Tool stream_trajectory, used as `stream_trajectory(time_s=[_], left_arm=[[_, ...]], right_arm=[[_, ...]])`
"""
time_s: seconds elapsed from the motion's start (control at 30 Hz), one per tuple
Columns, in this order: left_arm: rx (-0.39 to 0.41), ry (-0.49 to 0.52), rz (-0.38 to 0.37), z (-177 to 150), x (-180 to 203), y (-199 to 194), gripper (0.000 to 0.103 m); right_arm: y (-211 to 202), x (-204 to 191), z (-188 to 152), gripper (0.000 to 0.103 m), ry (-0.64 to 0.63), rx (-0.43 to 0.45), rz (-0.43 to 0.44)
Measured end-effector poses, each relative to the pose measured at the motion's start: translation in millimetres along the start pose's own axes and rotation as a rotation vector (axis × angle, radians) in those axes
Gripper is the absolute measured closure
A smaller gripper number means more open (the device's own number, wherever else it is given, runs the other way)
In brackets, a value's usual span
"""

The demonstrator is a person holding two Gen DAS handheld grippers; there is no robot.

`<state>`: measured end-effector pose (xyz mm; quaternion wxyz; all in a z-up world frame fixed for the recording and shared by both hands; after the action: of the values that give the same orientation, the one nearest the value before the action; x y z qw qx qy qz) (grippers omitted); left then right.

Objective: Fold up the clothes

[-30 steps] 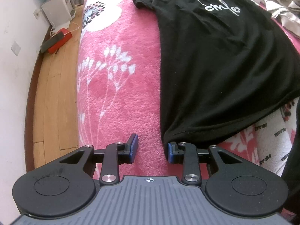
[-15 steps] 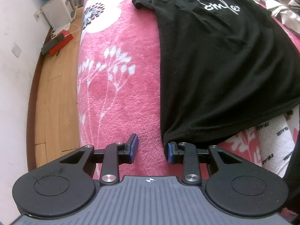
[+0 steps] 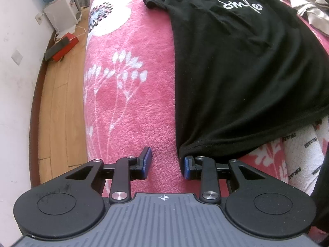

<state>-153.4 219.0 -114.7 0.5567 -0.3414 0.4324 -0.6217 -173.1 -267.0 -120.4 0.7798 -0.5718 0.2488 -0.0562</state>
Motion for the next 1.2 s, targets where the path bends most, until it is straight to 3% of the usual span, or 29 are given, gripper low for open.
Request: stream_trajectory(time_s=[0.1,0.2,0.23,0.47,0.6,0.63,0.7,0.77,0.83,0.93,1.07,1.2], left_arm=[[0.004,0.001,-0.002,0,0,0,0.071],[0.008,0.002,-0.002,0,0,-1,0.071],[0.009,0.001,-0.002,0,0,-1,0.071],[0.012,0.001,-0.004,-1,0,-1,0.072],[0.009,0.006,-0.006,0,0,-1,0.071],[0.009,0.009,-0.005,0,0,-1,0.071],[0.008,0.011,-0.005,0,0,-1,0.071],[0.007,0.012,-0.006,0,0,-1,0.071],[0.005,0.011,-0.006,0,0,0,0.071],[0.005,0.013,-0.003,0,1,0,0.071],[0.006,0.009,-0.001,0,1,0,0.071],[0.005,0.010,-0.001,0,1,0,0.071]], right_arm=[[-23,-6,0,0.077,0.020,0.031,0.032],[-56,-6,5,0.055,0.114,0.116,0.153],[-68,-6,6,0.053,0.150,0.152,0.210],[-98,18,25,0.053,0.351,0.340,0.369],[-103,28,35,0.054,0.473,0.420,0.551],[-100,33,36,0.054,0.509,0.432,0.562],[-88,49,35,0.054,0.581,0.435,0.501],[-67,64,32,0.063,0.588,0.385,0.301],[-48,73,31,0.076,0.537,0.308,0.081],[-27,62,35,0.078,0.343,0.210,-0.116],[-13,27,37,0.078,0.071,0.144,-0.220],[-12,11,36,0.078,-0.063,0.121,-0.279]])
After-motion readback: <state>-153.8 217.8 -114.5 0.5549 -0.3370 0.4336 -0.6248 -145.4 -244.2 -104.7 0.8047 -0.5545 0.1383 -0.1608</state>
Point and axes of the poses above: each gripper's, at about its wrist camera, not at the fingertips, and y roughly the way its jaws point, x to its right, z to its top, the point moved 10 cm from there along y, roughly the way its jaws point, and after that the axes turned 1 degree about x, right-handed, at the moved point
